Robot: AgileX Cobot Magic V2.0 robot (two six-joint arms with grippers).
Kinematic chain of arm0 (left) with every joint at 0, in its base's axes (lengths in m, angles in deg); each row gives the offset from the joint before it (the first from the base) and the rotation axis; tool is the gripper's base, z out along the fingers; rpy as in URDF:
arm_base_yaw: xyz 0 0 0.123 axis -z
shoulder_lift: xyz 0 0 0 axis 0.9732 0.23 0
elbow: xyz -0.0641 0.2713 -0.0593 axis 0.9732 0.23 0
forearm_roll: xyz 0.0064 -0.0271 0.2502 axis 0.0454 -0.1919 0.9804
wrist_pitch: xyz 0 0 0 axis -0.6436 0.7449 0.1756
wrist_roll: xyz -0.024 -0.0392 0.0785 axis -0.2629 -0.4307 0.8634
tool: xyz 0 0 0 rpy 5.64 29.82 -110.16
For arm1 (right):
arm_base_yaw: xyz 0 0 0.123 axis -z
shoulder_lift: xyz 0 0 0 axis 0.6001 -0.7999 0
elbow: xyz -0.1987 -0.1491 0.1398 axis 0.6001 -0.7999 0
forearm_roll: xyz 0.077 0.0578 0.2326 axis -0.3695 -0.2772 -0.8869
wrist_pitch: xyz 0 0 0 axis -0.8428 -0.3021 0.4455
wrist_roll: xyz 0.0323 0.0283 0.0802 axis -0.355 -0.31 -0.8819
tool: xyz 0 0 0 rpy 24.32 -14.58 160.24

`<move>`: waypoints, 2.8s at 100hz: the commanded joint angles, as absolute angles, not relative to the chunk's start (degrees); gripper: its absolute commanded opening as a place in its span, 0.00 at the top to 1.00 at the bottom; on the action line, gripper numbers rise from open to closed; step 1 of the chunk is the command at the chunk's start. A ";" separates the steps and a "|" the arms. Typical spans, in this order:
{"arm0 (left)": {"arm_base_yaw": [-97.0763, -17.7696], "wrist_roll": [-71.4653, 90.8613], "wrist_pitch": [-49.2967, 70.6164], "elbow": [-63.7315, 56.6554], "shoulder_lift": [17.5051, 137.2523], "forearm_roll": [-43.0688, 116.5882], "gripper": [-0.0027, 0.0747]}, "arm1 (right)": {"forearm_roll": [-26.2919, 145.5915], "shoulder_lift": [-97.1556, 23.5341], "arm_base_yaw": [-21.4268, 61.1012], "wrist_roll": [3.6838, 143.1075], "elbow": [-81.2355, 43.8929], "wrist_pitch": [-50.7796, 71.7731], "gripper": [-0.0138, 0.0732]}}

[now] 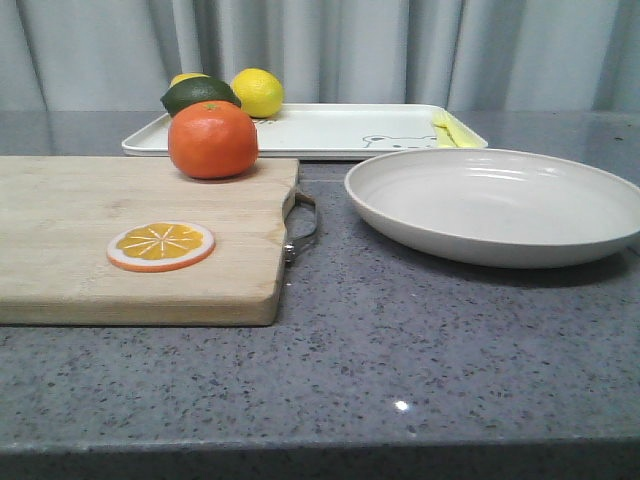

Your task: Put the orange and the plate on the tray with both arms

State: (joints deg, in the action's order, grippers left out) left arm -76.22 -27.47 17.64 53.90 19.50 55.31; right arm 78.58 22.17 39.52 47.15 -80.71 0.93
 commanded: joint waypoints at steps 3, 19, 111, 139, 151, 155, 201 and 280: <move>-75.84 -27.83 21.95 55.14 17.83 55.34 0.99 | 79.25 23.35 39.67 47.19 -80.66 -3.75 0.92; -75.84 -27.83 21.95 55.14 17.83 55.34 0.99 | 79.25 23.35 39.67 47.19 -80.66 -3.75 0.92; -75.84 -27.83 27.41 55.14 17.83 55.34 0.99 | 79.25 23.35 39.67 47.19 -80.66 -5.07 0.92; -75.84 -27.83 29.46 54.74 17.83 55.34 0.99 | 79.25 23.35 39.67 47.19 -80.54 -7.18 0.92; -75.84 -27.83 29.10 53.75 17.83 55.34 0.99 | 79.25 23.35 39.67 47.19 -79.21 -6.92 0.92; -75.84 -27.83 28.83 53.02 17.94 55.23 0.99 | 79.25 23.35 39.67 47.19 -78.46 -6.55 0.92; -75.84 -27.83 27.95 38.46 32.58 55.07 0.99 | 79.25 13.21 39.67 47.19 -64.63 3.63 0.91; -75.84 -27.83 29.80 28.62 49.57 55.07 0.99 | 77.13 -9.70 39.67 47.19 -48.89 4.52 0.91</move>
